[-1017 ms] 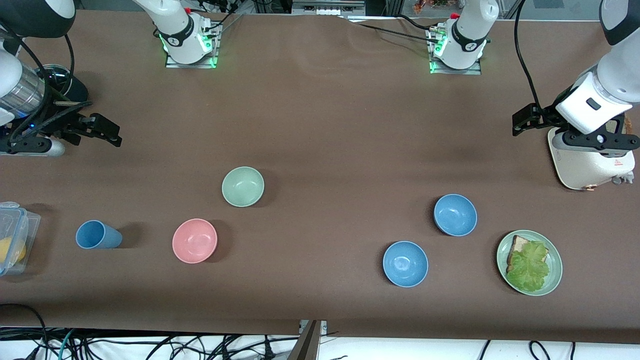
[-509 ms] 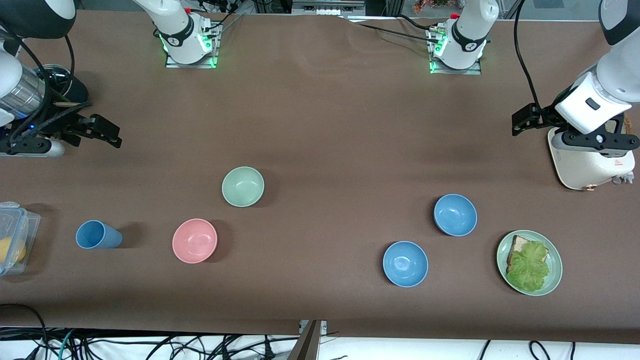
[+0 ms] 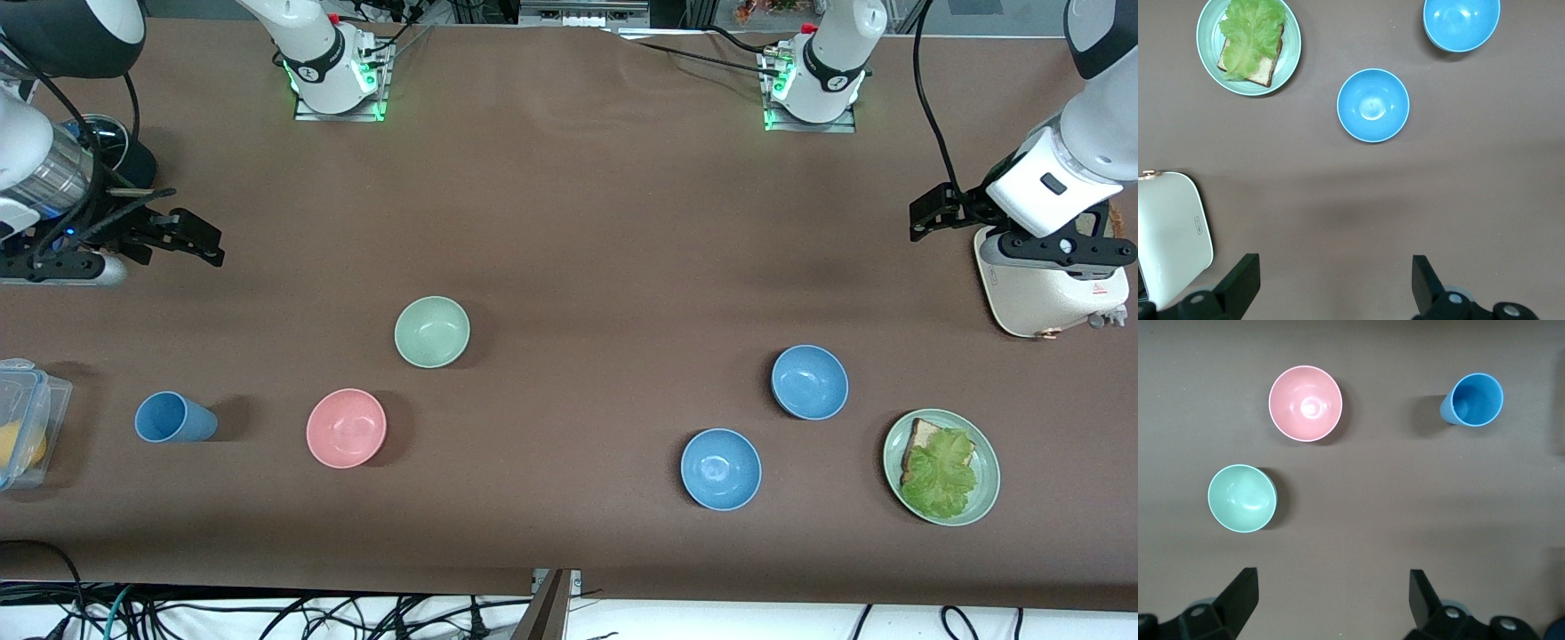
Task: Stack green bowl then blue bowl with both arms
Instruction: 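Reach the right gripper down to the rim of the pale green bowl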
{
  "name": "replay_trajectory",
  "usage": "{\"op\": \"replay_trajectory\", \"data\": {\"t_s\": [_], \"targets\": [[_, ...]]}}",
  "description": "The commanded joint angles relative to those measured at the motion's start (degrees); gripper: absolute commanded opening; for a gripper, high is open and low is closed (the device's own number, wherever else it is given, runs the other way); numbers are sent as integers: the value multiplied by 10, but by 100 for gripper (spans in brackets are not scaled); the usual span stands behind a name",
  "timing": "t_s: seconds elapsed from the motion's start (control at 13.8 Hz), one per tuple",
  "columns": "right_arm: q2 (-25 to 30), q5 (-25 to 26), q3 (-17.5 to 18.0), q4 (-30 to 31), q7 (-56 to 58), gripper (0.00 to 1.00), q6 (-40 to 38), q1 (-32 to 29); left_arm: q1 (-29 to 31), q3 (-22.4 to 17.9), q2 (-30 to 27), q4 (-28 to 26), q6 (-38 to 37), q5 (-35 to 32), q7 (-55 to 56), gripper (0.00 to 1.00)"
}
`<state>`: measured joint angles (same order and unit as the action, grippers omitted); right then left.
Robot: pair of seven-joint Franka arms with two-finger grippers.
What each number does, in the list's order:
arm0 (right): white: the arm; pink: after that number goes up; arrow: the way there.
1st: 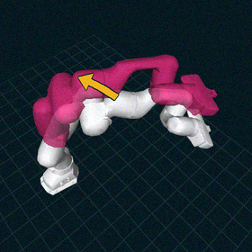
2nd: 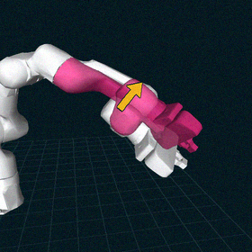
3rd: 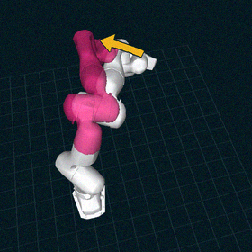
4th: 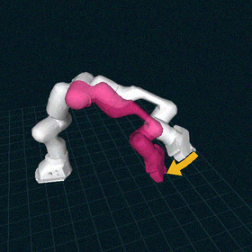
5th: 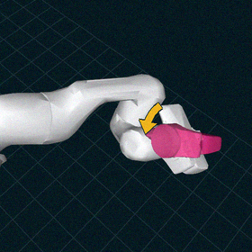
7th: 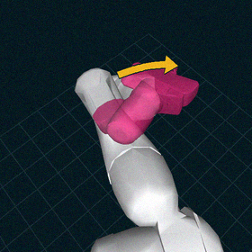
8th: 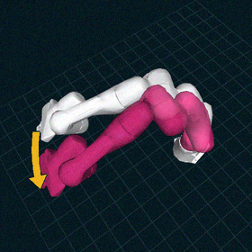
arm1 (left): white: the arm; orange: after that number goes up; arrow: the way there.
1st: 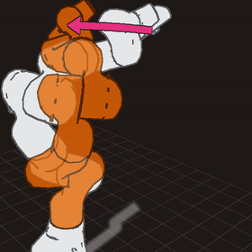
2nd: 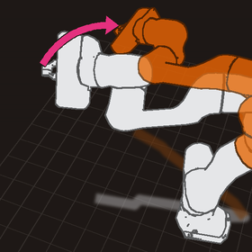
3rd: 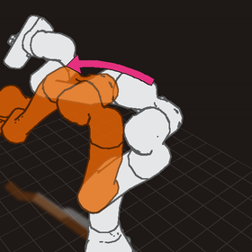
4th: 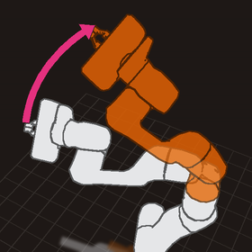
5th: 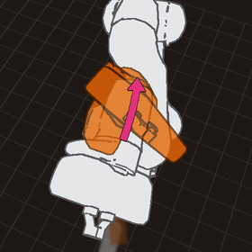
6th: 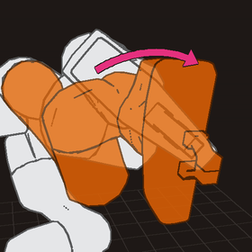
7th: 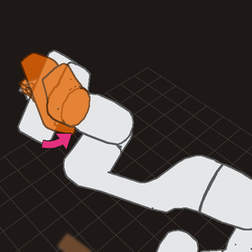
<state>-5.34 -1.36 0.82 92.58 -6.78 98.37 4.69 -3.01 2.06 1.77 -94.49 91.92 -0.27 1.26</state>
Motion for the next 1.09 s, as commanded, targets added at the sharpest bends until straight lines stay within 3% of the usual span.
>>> {"op": "replay_trajectory", "data": {"t_s": [0.0,0.29,0.51,0.65,0.87,1.02], "targets": [[-34,-3,10,-4,10,100,-3,13,0,1,-4,5,-5,3,5,100],[-41,-7,23,14,14,100,13,42,1,1,-4,5,-6,2,5,100],[-34,-10,25,166,12,100,199,47,-4,4,-5,5,-19,2,6,100],[-51,-11,31,228,11,100,303,58,-7,4,-1,14,-18,2,6,100],[-129,-15,41,252,-10,99,414,66,-7,3,2,15,-19,2,6,100],[-158,-15,43,253,-47,99,434,75,-7,3,2,15,-19,2,6,100]]}}
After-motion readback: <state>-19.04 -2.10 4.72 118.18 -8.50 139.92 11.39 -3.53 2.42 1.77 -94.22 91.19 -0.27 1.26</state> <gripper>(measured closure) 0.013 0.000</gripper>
